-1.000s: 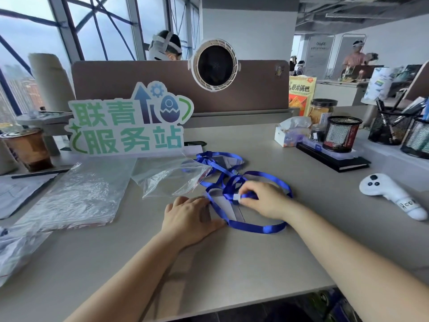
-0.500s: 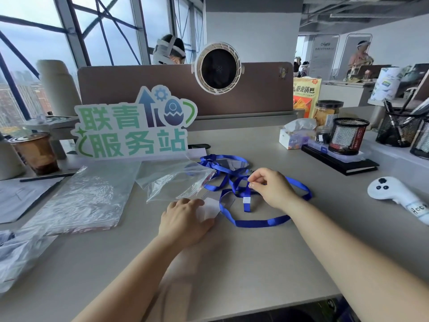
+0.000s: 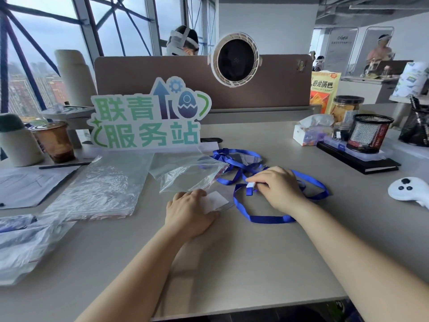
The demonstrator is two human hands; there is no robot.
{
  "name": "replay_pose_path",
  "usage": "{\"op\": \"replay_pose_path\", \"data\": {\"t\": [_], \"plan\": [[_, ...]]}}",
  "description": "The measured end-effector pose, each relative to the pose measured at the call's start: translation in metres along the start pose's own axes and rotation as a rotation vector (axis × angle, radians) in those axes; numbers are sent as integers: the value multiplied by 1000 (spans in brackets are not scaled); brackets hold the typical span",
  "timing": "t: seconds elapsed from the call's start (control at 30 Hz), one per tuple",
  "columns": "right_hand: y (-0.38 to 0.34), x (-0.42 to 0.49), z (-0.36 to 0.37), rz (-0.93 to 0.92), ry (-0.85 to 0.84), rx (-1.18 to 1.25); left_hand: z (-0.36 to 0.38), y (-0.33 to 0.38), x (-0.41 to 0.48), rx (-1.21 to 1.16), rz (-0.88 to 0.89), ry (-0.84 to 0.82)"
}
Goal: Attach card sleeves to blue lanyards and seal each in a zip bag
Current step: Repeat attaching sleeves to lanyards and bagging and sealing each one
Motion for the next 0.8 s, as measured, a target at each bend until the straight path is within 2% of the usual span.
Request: {"op": "replay_pose_path", "data": {"t": [0.13,0.23,0.37,0.57,0.7,0.8], "plan": [[-25,8,1,-137,211,32,-2,1,4,-30,-14,-18],[-36,7,12,-157,256,90,-3,-1,4,-60,-12,-44],[-35,3,18,-98,261,270,-4,-6,5,-123,-7,-79],[-40,-8,23,-154,172,197,-2,-9,1,-239,32,-61],[-36,-9,23,-134,167,209,-5,-13,-2,6,10,-40],[-34,-10,24,-123,156,225,-9,-15,0,23,28,-58]]}}
Point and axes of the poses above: each hand's wrist, its own x-axis towards the middle knuckle, its own z-axis out of the palm, y = z × x, the point moved 2 cm from there along x, towards the middle knuckle, and after that the axes turned 7 degrees about -y, right-handed, at the moved point
